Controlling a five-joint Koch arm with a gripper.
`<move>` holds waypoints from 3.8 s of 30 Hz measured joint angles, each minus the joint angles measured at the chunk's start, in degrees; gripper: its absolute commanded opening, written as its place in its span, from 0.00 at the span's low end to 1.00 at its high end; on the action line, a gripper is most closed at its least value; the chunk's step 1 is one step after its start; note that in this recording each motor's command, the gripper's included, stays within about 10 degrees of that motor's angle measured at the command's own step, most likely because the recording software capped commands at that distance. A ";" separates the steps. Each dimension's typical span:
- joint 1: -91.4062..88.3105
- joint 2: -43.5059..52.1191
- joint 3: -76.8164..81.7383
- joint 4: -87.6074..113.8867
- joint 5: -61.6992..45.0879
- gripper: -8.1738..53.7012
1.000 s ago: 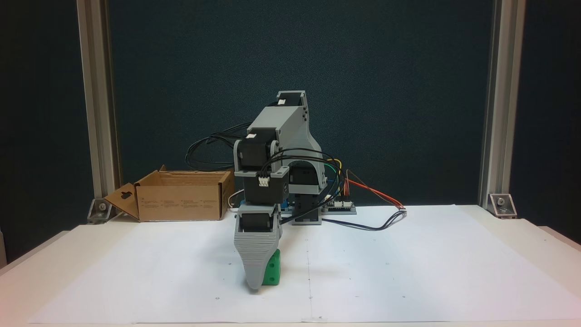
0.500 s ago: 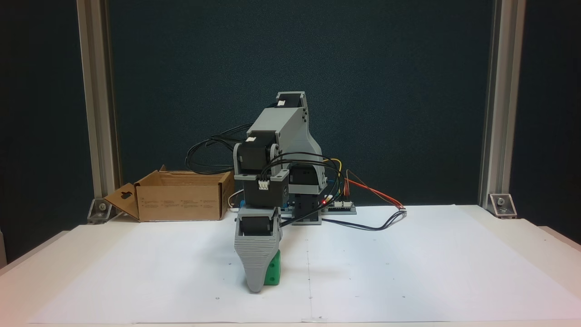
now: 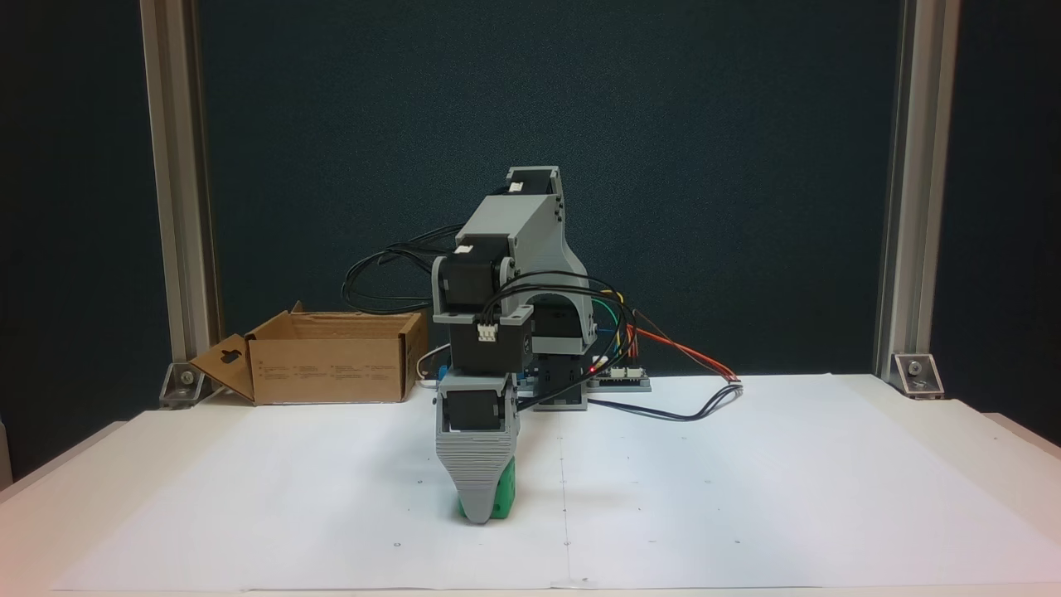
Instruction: Grasp a green dice and put it in the bin.
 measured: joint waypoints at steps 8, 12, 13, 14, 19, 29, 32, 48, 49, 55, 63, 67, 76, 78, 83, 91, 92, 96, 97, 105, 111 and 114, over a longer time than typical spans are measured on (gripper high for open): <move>0.00 0.00 0.00 0.00 0.00 0.33; 0.00 0.53 0.00 0.35 0.00 0.33; 0.00 1.14 0.09 1.14 0.00 0.33; 0.00 2.11 0.35 2.20 0.00 0.33; 0.00 8.70 0.53 6.33 0.00 0.33; 0.00 11.07 -16.61 19.95 0.09 0.33; 0.44 11.95 -19.78 21.01 0.09 0.33; 37.53 20.21 -20.57 21.09 -0.70 0.33; 40.96 20.30 -20.57 21.09 -1.41 0.33; 62.14 20.30 -20.57 17.58 -7.65 0.33; 85.87 17.67 -20.57 16.52 -13.45 0.33; 91.67 11.43 -20.48 16.35 -15.73 0.33; 93.43 9.40 -20.30 15.64 -18.63 0.33; 93.52 9.49 -19.42 14.77 -18.63 0.33; 93.52 9.40 -15.56 11.34 -18.63 0.55; 93.08 9.76 -13.54 9.32 -18.63 0.76; 92.81 10.20 -13.54 8.61 -18.63 0.76; 90.00 16.08 -13.54 4.48 -17.67 0.76; 88.68 17.93 -13.54 2.90 -16.44 0.76; 67.06 31.90 -13.54 -3.52 -2.37 0.86; 42.28 36.30 -13.54 -3.43 0.88 0.86; 29.88 36.21 -13.54 -3.43 4.92 0.86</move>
